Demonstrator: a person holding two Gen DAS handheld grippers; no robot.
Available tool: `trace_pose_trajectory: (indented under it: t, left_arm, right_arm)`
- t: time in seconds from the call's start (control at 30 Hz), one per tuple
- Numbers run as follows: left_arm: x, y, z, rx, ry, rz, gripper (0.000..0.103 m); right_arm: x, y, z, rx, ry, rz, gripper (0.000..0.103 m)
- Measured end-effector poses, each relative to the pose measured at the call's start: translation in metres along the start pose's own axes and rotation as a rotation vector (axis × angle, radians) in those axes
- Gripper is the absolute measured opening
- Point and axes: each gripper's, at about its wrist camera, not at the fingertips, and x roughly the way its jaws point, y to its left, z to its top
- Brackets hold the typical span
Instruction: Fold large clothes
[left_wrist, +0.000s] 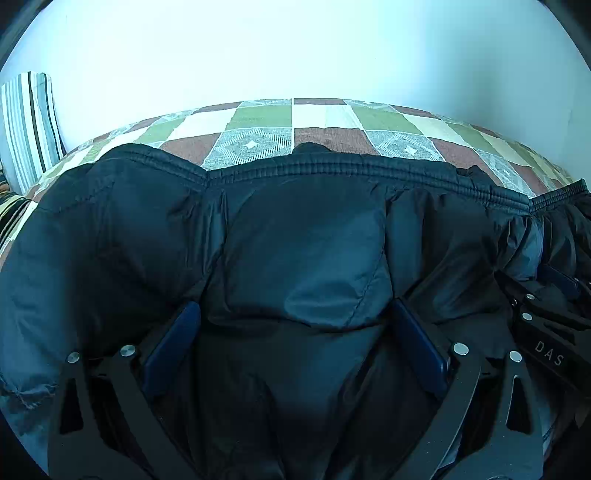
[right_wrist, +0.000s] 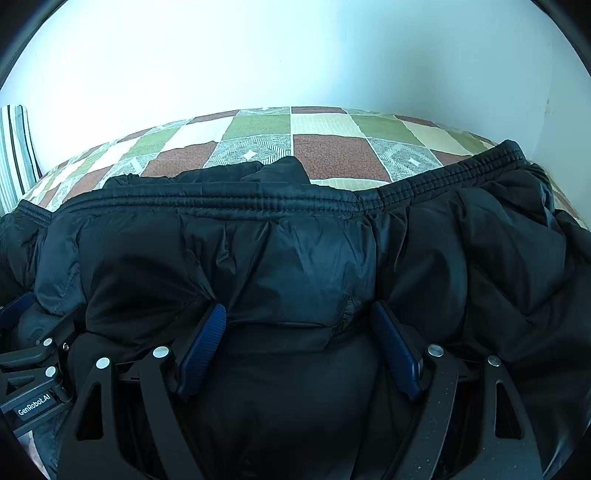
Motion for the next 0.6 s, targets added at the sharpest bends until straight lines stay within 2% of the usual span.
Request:
trace_pose_trajectory:
  t: [0.6]
  left_arm:
    - [0.011,-0.001,0.0,-0.006,0.04,-0.003,0.101]
  right_arm:
    - [0.003,0.005,0.0,-0.019,0.012,-0.033,0.079]
